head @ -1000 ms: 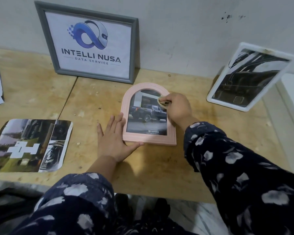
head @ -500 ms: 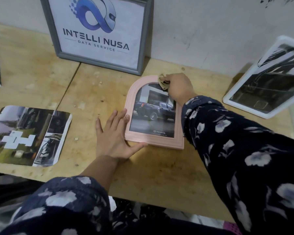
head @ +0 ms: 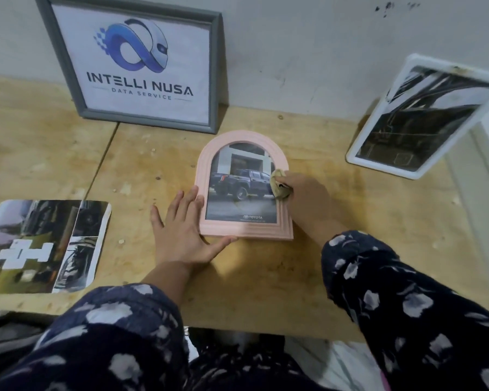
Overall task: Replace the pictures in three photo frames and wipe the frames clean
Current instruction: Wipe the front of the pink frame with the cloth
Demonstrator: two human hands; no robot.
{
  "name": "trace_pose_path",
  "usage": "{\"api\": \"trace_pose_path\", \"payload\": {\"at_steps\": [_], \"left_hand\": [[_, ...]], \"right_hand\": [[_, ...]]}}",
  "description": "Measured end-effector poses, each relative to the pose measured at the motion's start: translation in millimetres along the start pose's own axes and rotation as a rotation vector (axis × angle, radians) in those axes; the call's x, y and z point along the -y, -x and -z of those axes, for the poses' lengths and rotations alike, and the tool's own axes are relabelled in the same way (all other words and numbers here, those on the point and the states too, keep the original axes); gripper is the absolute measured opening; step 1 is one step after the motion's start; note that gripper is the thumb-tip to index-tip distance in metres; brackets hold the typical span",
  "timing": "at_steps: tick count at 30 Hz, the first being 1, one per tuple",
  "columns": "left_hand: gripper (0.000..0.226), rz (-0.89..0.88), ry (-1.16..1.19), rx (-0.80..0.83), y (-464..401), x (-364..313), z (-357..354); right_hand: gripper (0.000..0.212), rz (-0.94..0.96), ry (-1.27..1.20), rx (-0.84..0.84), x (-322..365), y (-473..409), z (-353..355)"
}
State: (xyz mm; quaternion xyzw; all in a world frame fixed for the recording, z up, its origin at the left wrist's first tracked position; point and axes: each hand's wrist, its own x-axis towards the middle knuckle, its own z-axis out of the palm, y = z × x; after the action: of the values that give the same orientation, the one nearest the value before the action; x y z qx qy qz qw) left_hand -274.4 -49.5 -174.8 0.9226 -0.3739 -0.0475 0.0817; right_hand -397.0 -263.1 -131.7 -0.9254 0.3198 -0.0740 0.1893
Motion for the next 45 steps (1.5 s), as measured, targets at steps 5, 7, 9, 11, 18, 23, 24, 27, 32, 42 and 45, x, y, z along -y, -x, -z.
{"api": "trace_pose_path", "payload": {"at_steps": [5, 7, 9, 11, 18, 23, 24, 27, 32, 42, 45], "left_hand": [[0.111, 0.005, -0.029, 0.003, 0, -1, -2], [0.112, 0.004, -0.04, 0.003, 0, -2, -1], [0.111, 0.004, -0.035, 0.001, 1, -2, 0], [0.112, 0.004, -0.028, 0.0, 3, -2, 0], [0.114, 0.001, -0.014, 0.017, 3, -2, -1], [0.113, -0.001, -0.002, 0.012, 2, -2, 0], [0.113, -0.002, -0.001, 0.009, 2, -2, 0], [0.11, -0.009, 0.013, -0.003, 2, -1, 0], [0.107, -0.007, 0.028, -0.018, 1, 1, -2], [0.11, 0.002, -0.001, -0.009, 3, -4, 1], [0.113, 0.006, -0.02, 0.012, 2, -4, 3]], "right_hand": [[0.035, 0.006, 0.024, -0.07, 10, 44, -4], [0.037, 0.006, -0.004, -0.096, 5, 58, -11], [0.037, 0.012, -0.053, -0.112, 4, 70, -18], [0.036, 0.004, -0.06, -0.127, 8, 81, -21], [0.022, -0.051, -0.136, 0.004, 17, 52, 1], [0.04, -0.116, -0.185, -0.093, 23, -19, 5], [0.041, -0.139, -0.172, -0.089, 23, -37, 6], [0.035, -0.089, -0.068, -0.114, 28, -78, 11], [0.041, 0.119, 0.339, 0.087, 32, -88, -7], [0.031, 0.296, 0.16, -0.111, 16, 0, -30], [0.032, 0.242, 0.24, 0.032, 26, 22, -21]]}}
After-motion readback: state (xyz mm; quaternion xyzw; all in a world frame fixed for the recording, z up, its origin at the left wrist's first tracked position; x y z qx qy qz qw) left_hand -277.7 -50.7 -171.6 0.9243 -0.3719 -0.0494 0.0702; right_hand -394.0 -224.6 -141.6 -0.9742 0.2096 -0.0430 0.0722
